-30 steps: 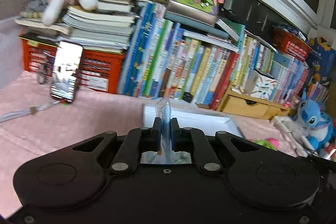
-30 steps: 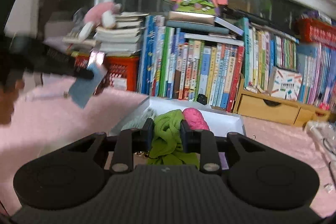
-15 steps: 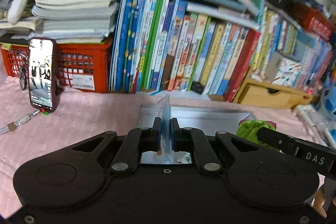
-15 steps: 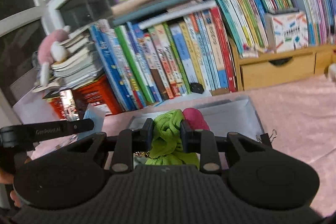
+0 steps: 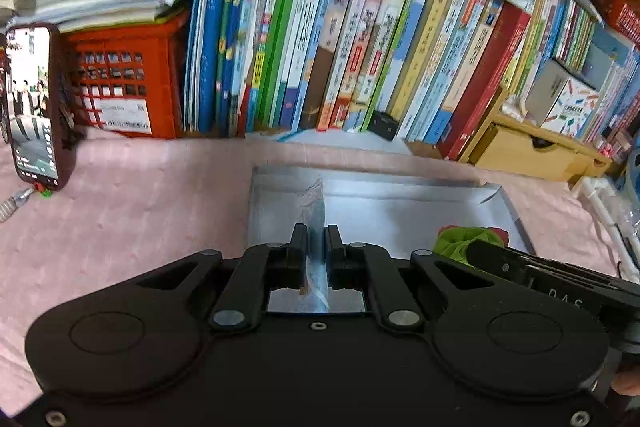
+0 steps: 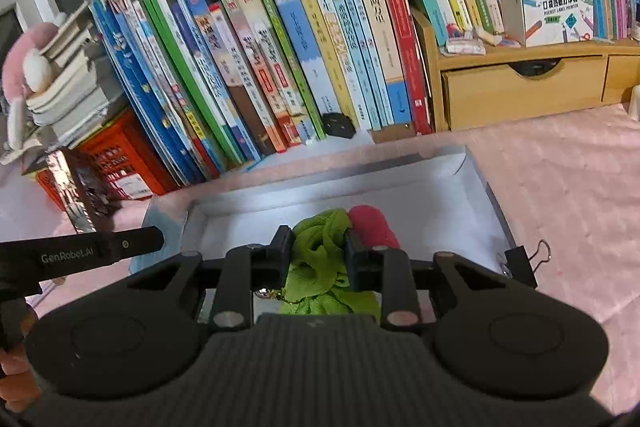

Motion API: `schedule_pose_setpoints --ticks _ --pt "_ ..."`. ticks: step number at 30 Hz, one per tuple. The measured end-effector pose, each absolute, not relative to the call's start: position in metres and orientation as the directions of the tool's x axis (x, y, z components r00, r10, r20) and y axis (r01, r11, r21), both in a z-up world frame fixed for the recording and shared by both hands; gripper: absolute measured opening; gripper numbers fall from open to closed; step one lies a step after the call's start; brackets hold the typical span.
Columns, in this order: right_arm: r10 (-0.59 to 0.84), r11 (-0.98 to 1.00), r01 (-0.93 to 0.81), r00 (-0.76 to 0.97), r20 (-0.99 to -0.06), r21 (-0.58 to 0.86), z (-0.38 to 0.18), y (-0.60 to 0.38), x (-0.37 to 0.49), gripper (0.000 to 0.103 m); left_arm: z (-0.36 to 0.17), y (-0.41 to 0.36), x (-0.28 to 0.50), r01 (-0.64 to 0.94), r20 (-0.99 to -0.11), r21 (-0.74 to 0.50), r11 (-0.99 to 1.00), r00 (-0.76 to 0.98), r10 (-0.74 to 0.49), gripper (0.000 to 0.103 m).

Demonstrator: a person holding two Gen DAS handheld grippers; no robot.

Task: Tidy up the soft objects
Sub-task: 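Carry the light blue packet with the left tool while the right tool carries the scrunchie into the box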

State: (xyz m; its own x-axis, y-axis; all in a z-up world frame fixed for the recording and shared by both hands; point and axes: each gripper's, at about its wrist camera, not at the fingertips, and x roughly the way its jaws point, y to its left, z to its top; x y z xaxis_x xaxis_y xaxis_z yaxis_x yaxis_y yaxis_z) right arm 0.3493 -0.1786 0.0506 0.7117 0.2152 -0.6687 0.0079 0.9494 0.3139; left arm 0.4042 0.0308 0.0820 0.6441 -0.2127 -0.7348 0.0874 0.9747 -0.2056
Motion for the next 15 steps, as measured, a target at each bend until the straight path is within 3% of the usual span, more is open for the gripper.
schedule_pose_setpoints --ticks 15 --pt "0.211 0.962 -0.011 0.659 -0.722 0.272 0.035 -0.172 0.354 0.034 0.058 0.031 0.408 0.087 -0.771 -0.216 0.972 0.596 -0.225 0.01"
